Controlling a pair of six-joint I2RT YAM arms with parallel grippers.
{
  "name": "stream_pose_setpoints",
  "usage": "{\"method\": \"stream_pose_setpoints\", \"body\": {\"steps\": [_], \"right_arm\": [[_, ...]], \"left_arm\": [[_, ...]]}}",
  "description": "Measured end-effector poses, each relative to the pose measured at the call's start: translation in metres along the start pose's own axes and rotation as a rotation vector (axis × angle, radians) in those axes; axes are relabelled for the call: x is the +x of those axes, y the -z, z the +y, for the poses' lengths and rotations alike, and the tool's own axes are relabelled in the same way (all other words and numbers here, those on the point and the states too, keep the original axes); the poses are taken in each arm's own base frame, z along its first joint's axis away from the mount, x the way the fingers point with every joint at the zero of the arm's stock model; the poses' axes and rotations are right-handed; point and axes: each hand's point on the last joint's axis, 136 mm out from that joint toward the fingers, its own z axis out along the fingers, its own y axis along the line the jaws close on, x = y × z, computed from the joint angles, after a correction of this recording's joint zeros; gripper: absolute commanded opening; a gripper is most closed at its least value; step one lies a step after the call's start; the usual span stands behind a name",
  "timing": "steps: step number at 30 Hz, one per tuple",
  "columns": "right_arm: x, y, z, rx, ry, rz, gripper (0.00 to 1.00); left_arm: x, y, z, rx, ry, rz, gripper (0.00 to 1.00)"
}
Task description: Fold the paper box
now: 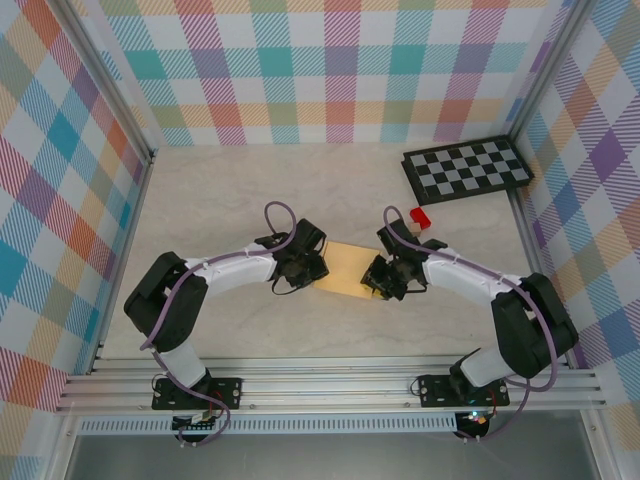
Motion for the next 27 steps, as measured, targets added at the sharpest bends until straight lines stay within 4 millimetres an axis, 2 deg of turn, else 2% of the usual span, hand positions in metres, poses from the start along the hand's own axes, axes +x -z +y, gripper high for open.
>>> {"method": "stream_pose_setpoints", "body": {"steps": [6,8,10,15,23,24,25,27], "right_arm": [[-0.005,0.002,-0.006,0.040,0.026,-0.028,0.23],[-0.005,0.003,-0.008,0.048,0.031,-0.033,0.12],[-0.006,0.003,-0.010,0.059,0.032,-0.036,0.06],[-0.006,0.003,-0.011,0.066,0.032,-0.037,0.00],[-0.006,0.004,-0.011,0.068,0.028,-0.038,0.00],[-0.006,0.004,-0.011,0.069,0.028,-0.038,0.02],[-0.006,0.004,-0.011,0.069,0.028,-0.038,0.12],[-0.006,0.004,-0.011,0.069,0.027,-0.038,0.20]], "left_arm": [[0.000,0.000,-0.004,0.015,-0.001,-0.005,0.11],[0.000,0.000,-0.004,0.016,0.000,-0.006,0.10],[0.000,0.000,-0.005,0.017,0.000,-0.007,0.10],[0.000,0.000,-0.004,0.016,0.000,-0.009,0.10],[0.000,0.000,-0.004,0.016,0.001,-0.009,0.12],[0.000,0.000,-0.004,0.017,0.000,-0.010,0.12],[0.000,0.000,-0.004,0.017,0.000,-0.010,0.13],[0.000,0.000,-0.004,0.017,0.000,-0.010,0.13]]}}
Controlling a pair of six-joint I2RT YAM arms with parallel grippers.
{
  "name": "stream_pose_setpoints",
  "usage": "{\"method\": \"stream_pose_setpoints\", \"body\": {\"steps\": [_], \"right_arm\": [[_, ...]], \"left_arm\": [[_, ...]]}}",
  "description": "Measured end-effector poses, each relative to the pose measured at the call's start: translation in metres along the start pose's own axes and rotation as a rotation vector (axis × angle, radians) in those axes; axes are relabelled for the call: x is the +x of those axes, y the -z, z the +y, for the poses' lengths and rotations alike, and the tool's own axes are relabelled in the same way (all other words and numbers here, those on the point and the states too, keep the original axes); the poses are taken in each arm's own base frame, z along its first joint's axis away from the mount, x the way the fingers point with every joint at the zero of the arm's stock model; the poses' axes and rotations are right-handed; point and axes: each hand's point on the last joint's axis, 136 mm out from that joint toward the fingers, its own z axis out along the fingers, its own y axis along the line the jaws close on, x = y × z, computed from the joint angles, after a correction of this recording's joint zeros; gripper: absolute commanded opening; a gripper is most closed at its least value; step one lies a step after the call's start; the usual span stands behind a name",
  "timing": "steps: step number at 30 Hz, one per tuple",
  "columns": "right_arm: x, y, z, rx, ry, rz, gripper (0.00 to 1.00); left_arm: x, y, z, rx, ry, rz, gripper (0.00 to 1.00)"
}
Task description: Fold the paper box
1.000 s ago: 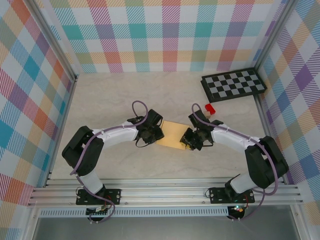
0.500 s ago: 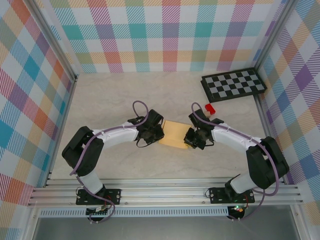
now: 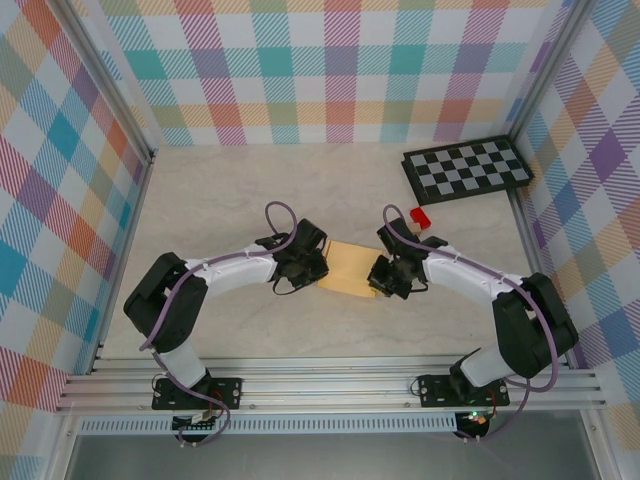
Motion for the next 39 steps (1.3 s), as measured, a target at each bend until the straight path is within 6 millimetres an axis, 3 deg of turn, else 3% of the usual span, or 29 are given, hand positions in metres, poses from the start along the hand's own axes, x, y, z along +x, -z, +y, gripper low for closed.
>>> {"method": "stream_pose_setpoints", "body": {"steps": [12,18,25,30,39], "right_arm": [[0.002,0.004,-0.005,0.032,0.020,0.003,0.26],[0.002,0.010,-0.004,0.030,0.055,-0.004,0.25],[0.002,0.005,-0.003,0.028,0.075,0.014,0.22],[0.002,-0.005,-0.004,0.038,0.075,0.030,0.21],[-0.010,-0.001,0.003,0.010,0.081,0.003,0.18]], "left_arm": [[0.001,0.000,0.001,-0.002,0.000,0.000,0.15],[0.000,0.000,0.002,-0.011,-0.004,-0.011,0.19],[0.000,0.004,0.010,-0.054,-0.033,-0.019,0.31],[0.000,0.013,0.017,-0.085,-0.067,-0.025,0.31],[-0.003,0.016,0.011,-0.079,-0.115,-0.030,0.34]]}}
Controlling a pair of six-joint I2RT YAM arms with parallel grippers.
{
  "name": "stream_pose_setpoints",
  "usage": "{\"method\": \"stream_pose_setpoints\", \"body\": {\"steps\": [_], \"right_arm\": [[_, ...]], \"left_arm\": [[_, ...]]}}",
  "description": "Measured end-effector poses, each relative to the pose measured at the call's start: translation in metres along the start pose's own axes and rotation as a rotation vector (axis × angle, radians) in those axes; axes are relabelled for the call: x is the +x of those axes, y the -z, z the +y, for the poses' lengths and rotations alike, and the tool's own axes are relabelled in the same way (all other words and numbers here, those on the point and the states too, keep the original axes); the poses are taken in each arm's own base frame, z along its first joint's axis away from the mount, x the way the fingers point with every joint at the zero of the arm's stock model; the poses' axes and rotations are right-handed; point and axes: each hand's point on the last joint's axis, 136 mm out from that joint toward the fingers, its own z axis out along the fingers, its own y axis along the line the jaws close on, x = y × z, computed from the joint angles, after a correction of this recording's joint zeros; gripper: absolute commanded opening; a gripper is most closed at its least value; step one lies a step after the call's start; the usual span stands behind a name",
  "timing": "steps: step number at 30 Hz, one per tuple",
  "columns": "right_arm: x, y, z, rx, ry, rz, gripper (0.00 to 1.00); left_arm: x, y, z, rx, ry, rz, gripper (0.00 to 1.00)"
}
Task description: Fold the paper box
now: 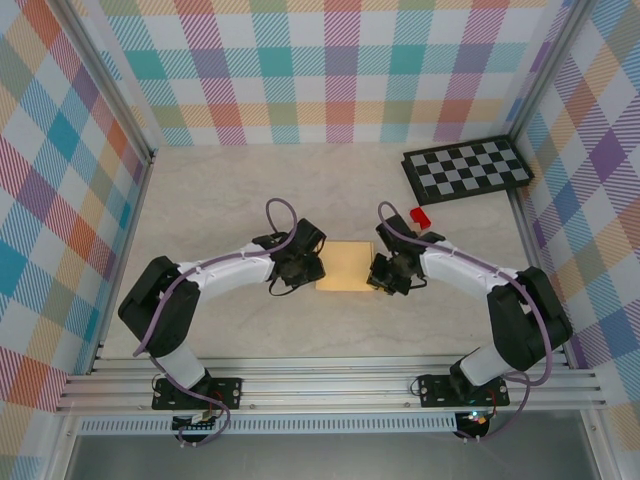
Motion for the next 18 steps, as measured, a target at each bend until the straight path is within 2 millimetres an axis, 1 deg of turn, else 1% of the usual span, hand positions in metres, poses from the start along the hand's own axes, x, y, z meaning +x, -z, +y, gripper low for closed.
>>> {"method": "stream_pose_setpoints", "body": {"steps": [2,4,7,10,12,13,18], "right_arm": [[-0.003,0.001,0.001,-0.004,-0.002,-0.006,0.18],[-0.006,0.003,0.001,-0.009,-0.007,-0.008,0.18],[-0.009,0.004,0.000,-0.017,-0.013,-0.006,0.18],[-0.010,0.004,0.000,-0.021,-0.010,-0.001,0.20],[-0.011,0.002,-0.001,-0.018,-0.009,0.005,0.21],[-0.011,0.001,-0.001,-0.017,-0.006,0.008,0.22],[-0.011,-0.005,0.003,-0.027,0.019,0.026,0.22]], "left_arm": [[-0.003,0.002,-0.002,-0.004,-0.012,0.001,0.36],[-0.010,0.007,-0.005,-0.005,-0.022,-0.008,0.37],[-0.026,0.016,-0.014,0.013,-0.033,-0.035,0.40],[-0.042,0.021,-0.017,0.022,-0.037,-0.058,0.43],[-0.046,0.016,-0.016,0.018,-0.048,-0.051,0.45],[-0.045,0.011,-0.015,0.013,-0.054,-0.042,0.46],[-0.035,-0.022,-0.004,-0.031,-0.077,0.021,0.47]]}}
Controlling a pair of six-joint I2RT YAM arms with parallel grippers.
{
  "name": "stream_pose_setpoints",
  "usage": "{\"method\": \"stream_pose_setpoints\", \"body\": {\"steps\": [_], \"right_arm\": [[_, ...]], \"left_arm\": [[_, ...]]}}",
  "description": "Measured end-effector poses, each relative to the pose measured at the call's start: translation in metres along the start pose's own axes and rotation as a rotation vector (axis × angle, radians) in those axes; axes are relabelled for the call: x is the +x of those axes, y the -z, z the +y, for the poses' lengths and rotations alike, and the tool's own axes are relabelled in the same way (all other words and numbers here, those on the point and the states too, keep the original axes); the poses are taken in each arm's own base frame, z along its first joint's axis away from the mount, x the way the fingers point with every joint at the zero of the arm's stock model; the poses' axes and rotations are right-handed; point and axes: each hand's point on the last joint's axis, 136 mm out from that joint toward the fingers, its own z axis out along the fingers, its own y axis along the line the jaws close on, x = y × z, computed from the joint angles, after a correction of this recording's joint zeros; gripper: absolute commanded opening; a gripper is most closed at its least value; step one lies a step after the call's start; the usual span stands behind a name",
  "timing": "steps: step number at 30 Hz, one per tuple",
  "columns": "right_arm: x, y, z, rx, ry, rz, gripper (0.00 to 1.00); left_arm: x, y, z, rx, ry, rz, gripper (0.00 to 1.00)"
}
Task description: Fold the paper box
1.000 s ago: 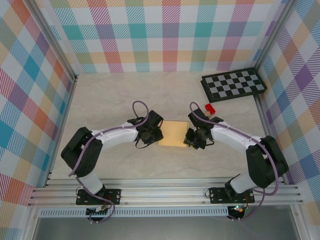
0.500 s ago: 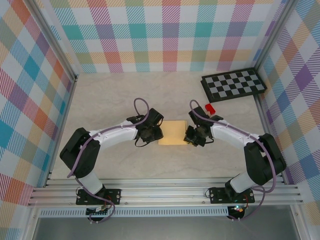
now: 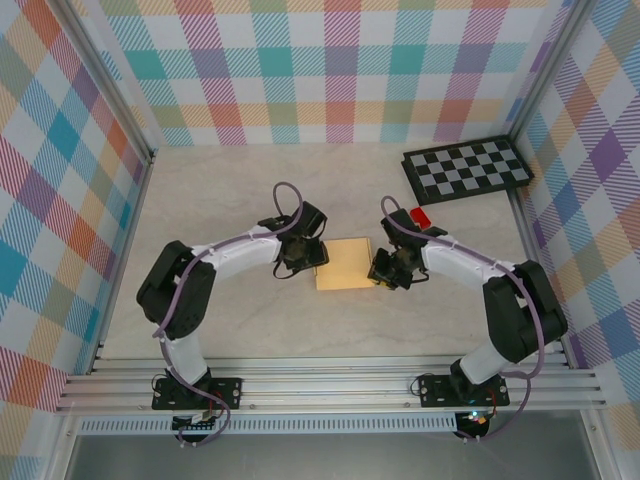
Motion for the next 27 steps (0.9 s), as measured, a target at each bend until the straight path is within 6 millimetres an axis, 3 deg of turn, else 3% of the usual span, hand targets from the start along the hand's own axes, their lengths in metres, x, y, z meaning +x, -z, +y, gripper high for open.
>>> {"method": "stream_pose_setpoints", "body": {"steps": [14,27], "right_arm": [[-0.008,0.000,0.008,-0.055,0.039,-0.010,0.19],[-0.022,-0.010,0.009,-0.131,0.041,-0.023,0.19]], "left_arm": [[-0.004,-0.005,-0.005,0.016,-0.001,-0.011,0.39],[-0.008,-0.007,-0.007,0.014,0.012,-0.024,0.39]]}}
